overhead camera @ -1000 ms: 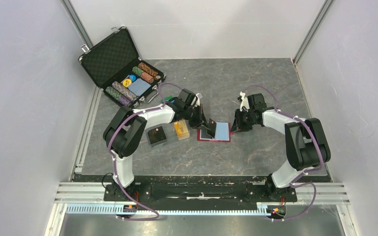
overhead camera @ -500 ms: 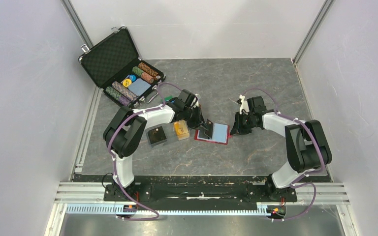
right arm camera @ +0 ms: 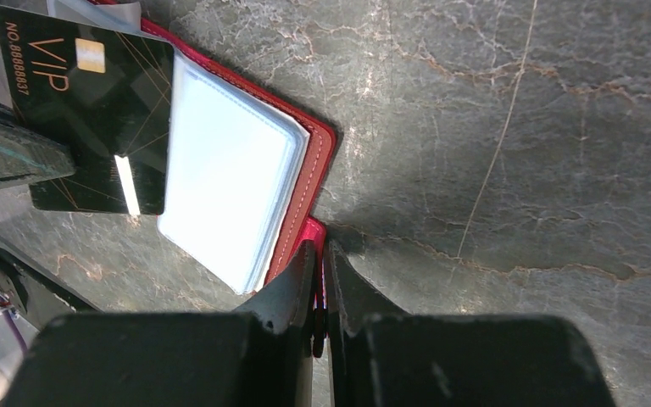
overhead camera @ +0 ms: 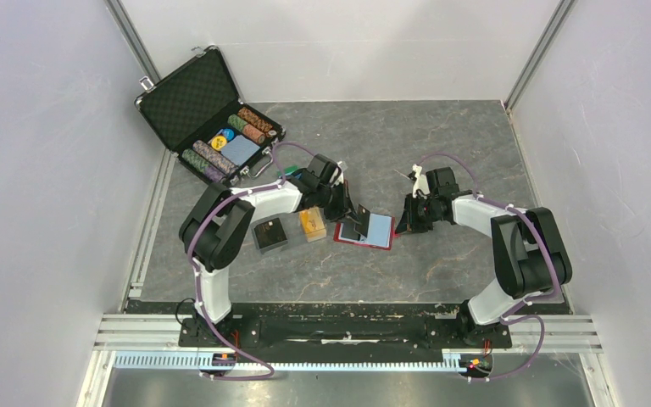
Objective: Put the credit cards into the card holder
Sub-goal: Insert the credit card into the card holder.
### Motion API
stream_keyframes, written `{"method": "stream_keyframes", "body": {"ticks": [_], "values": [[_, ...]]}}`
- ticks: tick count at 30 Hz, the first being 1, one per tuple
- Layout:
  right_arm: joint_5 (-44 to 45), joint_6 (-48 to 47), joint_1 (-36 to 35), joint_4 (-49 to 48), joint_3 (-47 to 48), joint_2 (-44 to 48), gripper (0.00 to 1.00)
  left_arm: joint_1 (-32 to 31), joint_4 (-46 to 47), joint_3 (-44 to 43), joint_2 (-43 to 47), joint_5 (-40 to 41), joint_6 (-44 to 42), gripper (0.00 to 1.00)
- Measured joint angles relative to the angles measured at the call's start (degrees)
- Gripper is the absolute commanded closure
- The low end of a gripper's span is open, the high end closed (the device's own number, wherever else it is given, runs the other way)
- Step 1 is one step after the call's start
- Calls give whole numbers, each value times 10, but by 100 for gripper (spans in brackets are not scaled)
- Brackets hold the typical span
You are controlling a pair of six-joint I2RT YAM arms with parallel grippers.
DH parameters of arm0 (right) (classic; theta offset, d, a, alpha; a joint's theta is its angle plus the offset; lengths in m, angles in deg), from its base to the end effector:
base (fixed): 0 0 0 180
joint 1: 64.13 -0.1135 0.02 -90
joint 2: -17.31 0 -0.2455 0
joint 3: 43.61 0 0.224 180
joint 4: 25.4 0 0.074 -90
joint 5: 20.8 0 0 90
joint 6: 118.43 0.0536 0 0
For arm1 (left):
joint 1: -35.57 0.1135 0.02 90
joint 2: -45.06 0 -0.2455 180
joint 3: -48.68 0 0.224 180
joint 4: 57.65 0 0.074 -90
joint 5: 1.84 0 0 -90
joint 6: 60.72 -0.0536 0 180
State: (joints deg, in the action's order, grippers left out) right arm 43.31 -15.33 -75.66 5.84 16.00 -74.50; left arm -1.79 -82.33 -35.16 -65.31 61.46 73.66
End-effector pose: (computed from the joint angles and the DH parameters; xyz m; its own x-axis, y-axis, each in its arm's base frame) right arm 0.2618 0.0773 0.1302 -0.9377 0.0168 -0.3470 -0.1628 0.8611 0.4817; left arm 0.2892 -0.2511 0.1486 -0.9784 -0.0391 -0.2028 0.1141 0.7162 -0.6885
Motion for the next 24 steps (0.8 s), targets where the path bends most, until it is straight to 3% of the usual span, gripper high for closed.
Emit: {"method": "stream_keyframes", "body": {"ticks": [24], "values": [[-3, 3, 0, -11, -7, 3, 100, -7, 29, 7, -20, -20, -20, 98]]}}
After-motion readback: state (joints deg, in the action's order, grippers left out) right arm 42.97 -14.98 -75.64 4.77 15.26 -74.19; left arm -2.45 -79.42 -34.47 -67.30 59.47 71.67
